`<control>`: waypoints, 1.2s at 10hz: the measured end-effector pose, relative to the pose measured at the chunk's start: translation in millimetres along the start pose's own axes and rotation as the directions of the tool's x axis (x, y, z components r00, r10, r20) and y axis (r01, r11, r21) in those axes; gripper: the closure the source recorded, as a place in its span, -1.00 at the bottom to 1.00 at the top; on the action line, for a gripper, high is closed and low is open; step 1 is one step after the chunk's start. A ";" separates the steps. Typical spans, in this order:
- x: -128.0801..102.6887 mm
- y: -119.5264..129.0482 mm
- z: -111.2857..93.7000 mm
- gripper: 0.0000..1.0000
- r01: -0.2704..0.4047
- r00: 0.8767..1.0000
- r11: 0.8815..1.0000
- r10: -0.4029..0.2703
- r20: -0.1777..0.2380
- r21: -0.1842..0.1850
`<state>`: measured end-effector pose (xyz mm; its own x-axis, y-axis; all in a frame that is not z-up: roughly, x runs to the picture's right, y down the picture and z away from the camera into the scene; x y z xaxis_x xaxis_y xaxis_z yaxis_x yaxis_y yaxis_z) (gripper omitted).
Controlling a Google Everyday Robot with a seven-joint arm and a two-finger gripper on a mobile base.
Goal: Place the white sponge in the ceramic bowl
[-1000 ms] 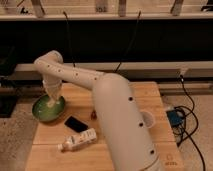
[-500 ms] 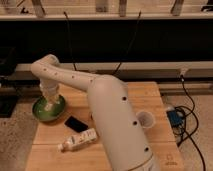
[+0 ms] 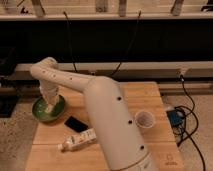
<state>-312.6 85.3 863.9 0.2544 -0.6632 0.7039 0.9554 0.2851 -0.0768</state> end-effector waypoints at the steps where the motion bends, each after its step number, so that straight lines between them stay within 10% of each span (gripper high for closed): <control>1: -0.8 0.4 2.3 0.31 -0.001 1.000 1.000 0.001 0.004 -0.003; 6: -2.4 -1.2 6.2 -0.57 -0.004 1.000 1.000 0.004 0.011 0.006; 12: 3.6 4.8 1.0 -0.60 -0.026 1.000 0.999 0.026 -0.001 0.024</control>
<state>-307.2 84.9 866.8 0.2792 -0.6562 0.7011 0.9448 0.3183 -0.0783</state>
